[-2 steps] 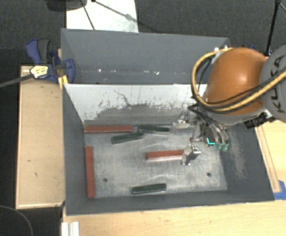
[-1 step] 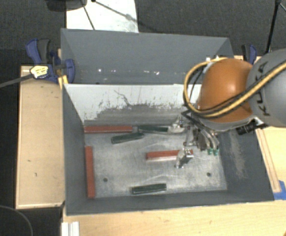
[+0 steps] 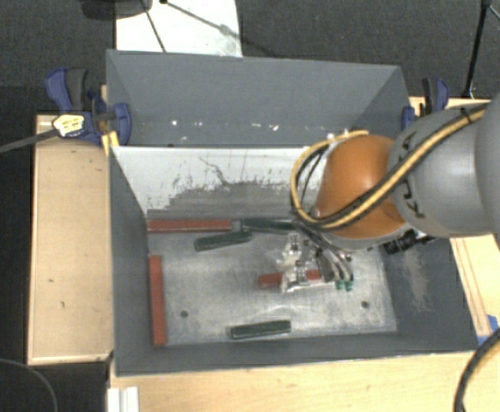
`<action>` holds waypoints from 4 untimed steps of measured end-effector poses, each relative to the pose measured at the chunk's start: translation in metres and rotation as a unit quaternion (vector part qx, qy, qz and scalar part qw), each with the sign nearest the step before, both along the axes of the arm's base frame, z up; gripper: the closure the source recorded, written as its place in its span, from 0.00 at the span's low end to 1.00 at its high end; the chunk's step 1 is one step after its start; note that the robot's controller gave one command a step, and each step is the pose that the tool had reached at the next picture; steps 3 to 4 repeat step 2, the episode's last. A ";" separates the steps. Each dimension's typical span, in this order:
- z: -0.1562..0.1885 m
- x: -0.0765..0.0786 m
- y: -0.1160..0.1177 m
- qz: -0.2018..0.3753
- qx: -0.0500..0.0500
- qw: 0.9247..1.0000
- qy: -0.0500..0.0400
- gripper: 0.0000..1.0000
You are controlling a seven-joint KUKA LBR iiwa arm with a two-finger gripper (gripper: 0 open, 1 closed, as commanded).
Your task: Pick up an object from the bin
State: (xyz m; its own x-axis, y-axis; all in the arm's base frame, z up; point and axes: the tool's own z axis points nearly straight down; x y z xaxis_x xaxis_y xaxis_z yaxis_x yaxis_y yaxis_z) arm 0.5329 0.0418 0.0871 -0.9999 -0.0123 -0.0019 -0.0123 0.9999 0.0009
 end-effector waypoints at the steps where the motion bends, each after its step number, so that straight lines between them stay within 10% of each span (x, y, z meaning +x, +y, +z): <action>1: 0.000 0.000 0.000 0.000 0.000 1.000 0.000 1.00; 2: 0.206 0.003 0.008 -0.049 0.000 0.999 0.001 1.00; 4: 0.206 0.003 0.008 -0.049 0.000 0.999 0.001 1.00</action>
Offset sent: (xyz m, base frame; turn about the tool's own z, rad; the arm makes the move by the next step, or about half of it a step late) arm 0.0035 0.0087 0.2358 0.1127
